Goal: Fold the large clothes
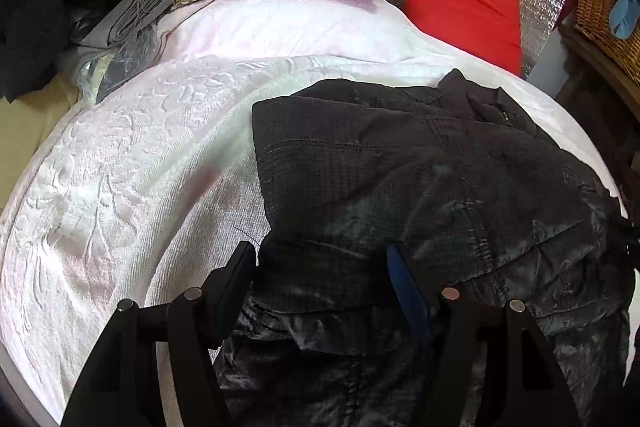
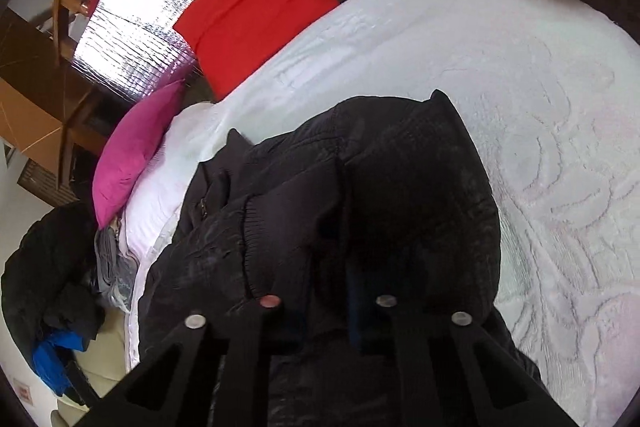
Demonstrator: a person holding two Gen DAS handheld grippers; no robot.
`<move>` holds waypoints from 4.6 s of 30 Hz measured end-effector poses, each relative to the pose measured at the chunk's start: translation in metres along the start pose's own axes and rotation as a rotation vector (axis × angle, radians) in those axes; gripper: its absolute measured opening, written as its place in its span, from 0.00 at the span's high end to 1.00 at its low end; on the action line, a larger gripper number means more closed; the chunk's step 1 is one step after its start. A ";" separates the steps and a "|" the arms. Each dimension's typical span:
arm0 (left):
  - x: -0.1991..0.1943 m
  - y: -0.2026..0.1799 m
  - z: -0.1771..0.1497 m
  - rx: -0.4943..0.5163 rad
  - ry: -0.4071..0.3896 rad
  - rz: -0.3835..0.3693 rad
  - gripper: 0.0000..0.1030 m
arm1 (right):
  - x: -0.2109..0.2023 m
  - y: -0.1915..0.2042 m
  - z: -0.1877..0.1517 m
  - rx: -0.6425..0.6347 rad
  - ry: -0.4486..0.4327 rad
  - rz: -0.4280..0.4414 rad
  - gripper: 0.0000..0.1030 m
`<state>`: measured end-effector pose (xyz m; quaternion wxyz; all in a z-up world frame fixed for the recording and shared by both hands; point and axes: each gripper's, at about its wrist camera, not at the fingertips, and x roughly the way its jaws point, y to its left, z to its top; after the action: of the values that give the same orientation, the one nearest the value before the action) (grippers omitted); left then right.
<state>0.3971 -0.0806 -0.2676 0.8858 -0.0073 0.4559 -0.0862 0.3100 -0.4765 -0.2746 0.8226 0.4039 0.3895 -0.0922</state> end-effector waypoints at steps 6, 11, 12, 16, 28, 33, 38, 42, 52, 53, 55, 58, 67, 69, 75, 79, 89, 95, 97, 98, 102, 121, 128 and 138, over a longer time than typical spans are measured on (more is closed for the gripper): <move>0.000 -0.001 0.000 0.010 0.014 0.014 0.33 | -0.016 0.005 -0.011 0.004 -0.018 0.018 0.87; 0.000 0.000 -0.001 0.012 0.034 0.021 0.33 | -0.011 0.002 -0.019 0.017 0.022 0.022 0.87; 0.000 -0.002 -0.002 0.026 0.036 0.026 0.33 | -0.008 0.002 -0.021 0.016 0.031 0.020 0.84; -0.004 -0.007 -0.003 0.071 0.039 0.047 0.32 | -0.002 0.002 -0.026 0.015 0.023 -0.019 0.82; -0.003 -0.007 -0.006 0.091 0.080 0.069 0.22 | -0.001 0.003 -0.033 -0.015 0.002 -0.043 0.79; 0.000 -0.002 -0.010 0.081 0.096 0.071 0.15 | -0.010 0.024 -0.041 -0.120 0.018 -0.105 0.80; 0.001 0.005 -0.012 0.047 0.120 0.051 0.13 | -0.025 0.034 -0.052 -0.171 0.018 -0.115 0.80; 0.000 0.010 -0.010 0.022 0.136 0.030 0.13 | -0.029 0.023 -0.054 -0.156 0.014 -0.117 0.80; -0.020 0.020 0.000 0.013 0.078 -0.018 0.13 | -0.025 -0.007 -0.047 0.001 0.034 0.018 0.77; -0.021 0.022 0.001 0.003 0.074 -0.031 0.13 | -0.026 -0.011 -0.044 0.023 0.035 0.046 0.77; -0.021 0.027 0.003 -0.021 0.080 -0.050 0.13 | -0.026 -0.015 -0.039 0.047 0.032 0.073 0.77; -0.012 0.035 0.003 -0.069 0.124 -0.084 0.13 | -0.024 -0.022 -0.031 0.085 0.033 0.112 0.77; 0.000 0.035 -0.003 -0.125 0.155 -0.163 0.16 | -0.023 -0.032 -0.016 0.104 0.012 0.176 0.39; 0.000 0.034 -0.003 -0.136 0.146 -0.149 0.28 | -0.021 -0.029 -0.014 0.089 0.000 0.163 0.39; -0.001 0.051 0.002 -0.203 0.127 -0.170 0.43 | 0.001 -0.001 -0.020 -0.081 0.059 0.073 0.77; -0.004 0.053 0.001 -0.196 0.118 -0.161 0.46 | -0.004 0.019 -0.028 -0.166 0.027 0.017 0.88; -0.017 0.057 -0.004 -0.171 0.111 -0.167 0.50 | -0.060 0.013 -0.024 -0.152 -0.159 0.005 0.89; -0.026 0.058 -0.003 -0.165 0.079 -0.164 0.58 | -0.052 0.010 -0.022 -0.106 -0.096 0.069 0.89; -0.029 0.060 -0.004 -0.156 0.074 -0.163 0.61 | -0.049 0.007 -0.021 -0.074 -0.054 0.129 0.85; -0.029 0.062 -0.005 -0.157 0.077 -0.164 0.61 | -0.044 0.004 -0.021 -0.050 -0.029 0.132 0.85; -0.024 0.063 -0.002 -0.182 0.092 -0.177 0.56 | -0.027 -0.006 -0.021 -0.016 0.053 0.081 0.84; -0.025 0.058 -0.003 -0.166 0.094 -0.171 0.47 | -0.011 0.006 -0.035 -0.122 0.100 0.031 0.64; -0.034 0.054 0.000 -0.158 0.033 -0.131 0.63 | -0.038 0.016 -0.035 -0.210 -0.035 -0.042 0.88; -0.037 0.037 0.000 -0.025 0.014 -0.019 0.63 | -0.042 -0.012 -0.023 -0.154 -0.006 -0.123 0.88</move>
<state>0.3815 -0.0383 -0.2409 0.8816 -0.0221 0.4630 -0.0890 0.2634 -0.4741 -0.2602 0.8453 0.3144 0.4168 -0.1134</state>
